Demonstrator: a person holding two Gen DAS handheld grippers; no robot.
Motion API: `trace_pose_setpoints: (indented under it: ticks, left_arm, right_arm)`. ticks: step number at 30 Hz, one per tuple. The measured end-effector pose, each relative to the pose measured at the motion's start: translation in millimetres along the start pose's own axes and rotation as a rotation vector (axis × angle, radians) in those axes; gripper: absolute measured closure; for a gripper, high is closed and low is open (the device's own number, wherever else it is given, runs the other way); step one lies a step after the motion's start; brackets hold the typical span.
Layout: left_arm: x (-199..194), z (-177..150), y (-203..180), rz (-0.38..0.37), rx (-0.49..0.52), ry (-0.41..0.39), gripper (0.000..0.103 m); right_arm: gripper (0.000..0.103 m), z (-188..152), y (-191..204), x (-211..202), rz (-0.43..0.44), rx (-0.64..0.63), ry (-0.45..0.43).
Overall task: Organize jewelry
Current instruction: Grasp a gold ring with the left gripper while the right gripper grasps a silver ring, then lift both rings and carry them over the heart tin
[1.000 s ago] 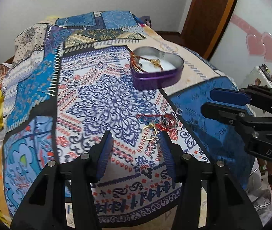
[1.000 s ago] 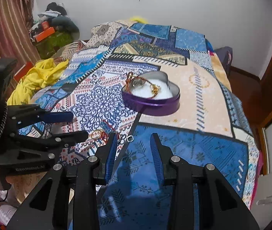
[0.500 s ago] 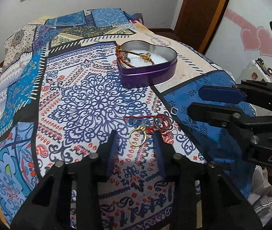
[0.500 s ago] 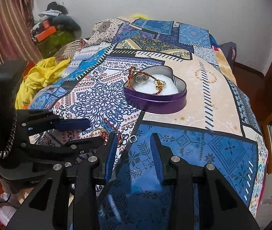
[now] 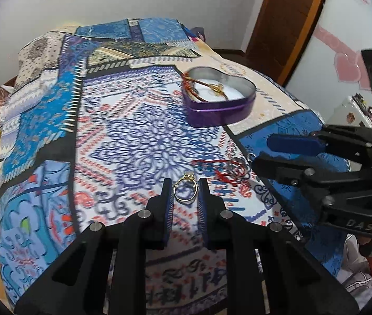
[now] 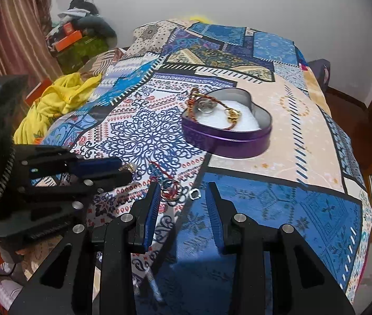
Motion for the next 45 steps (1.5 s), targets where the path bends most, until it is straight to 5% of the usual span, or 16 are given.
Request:
trace_pose_setpoints:
  ticks: [13, 19, 45]
  left_arm:
    - [-11.4, -4.8, 12.5, -0.004, -0.025, -0.035, 0.085]
    - [-11.8, -4.9, 11.5, -0.004, -0.025, -0.038, 0.085]
    - [-30.5, 44.4, -16.8, -0.024, 0.018, -0.147, 0.085]
  right_arm:
    - [0.071, 2.4, 7.7, 19.9, 0.000, -0.025, 0.034]
    - [0.084, 2.2, 10.6, 19.2, -0.020, -0.060, 0.029]
    - [0.084, 29.4, -26.0, -43.4, -0.092, 0.028, -0.183]
Point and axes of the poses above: each gripper's, at about its wrist camera, not at the fingertips, and x roughly the way its jaws point, y to its left, z to its top, the point moved 1 cm from there along x, roughly the way its jaws point, and after that the axes turned 1 degree about x, right-handed, at the moved point
